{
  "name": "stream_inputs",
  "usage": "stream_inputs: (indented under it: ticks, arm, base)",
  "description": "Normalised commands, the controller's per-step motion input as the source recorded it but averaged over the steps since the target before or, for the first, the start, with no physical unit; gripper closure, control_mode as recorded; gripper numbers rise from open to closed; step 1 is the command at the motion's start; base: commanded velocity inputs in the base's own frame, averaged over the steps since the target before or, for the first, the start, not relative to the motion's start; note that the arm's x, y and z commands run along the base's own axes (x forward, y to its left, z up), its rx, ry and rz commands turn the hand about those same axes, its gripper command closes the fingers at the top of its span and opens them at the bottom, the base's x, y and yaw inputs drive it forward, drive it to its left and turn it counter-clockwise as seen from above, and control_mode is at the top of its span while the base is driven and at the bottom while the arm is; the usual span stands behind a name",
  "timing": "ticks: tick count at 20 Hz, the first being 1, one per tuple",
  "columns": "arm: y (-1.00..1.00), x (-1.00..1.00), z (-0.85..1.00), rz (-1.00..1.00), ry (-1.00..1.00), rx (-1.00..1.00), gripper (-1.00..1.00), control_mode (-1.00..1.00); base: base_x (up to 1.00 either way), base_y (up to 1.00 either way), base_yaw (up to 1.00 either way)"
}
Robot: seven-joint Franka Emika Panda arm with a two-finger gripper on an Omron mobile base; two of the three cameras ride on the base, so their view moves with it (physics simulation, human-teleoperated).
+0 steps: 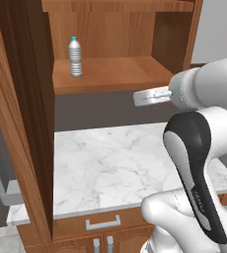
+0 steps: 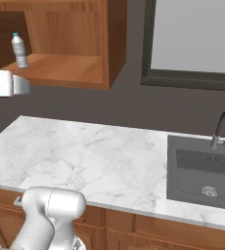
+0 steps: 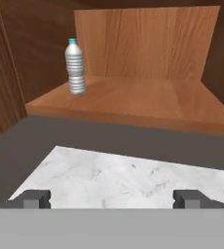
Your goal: Sort all alcoholic drinks to one cabinet, and non-alcoholic drinks to the other.
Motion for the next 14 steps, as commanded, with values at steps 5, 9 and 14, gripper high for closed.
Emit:
stream_inputs:
  ticks: [5, 9, 14]
  arm:
    - [-0.28, -0.29, 0.0, -0.12, 0.34, 0.0, -1.0, -1.0]
    - [-0.13, -0.18, 0.0, -0.06, 0.43, 0.0, -1.0, -1.0]
    - [0.0, -0.13, -0.08, 0.0, 0.35, 0.0, -1.0, -1.0]
  base:
    - [0.0, 0.0, 0.0]
    - [0.0, 0.0, 0.0]
    - [0.0, 0.0, 0.0]
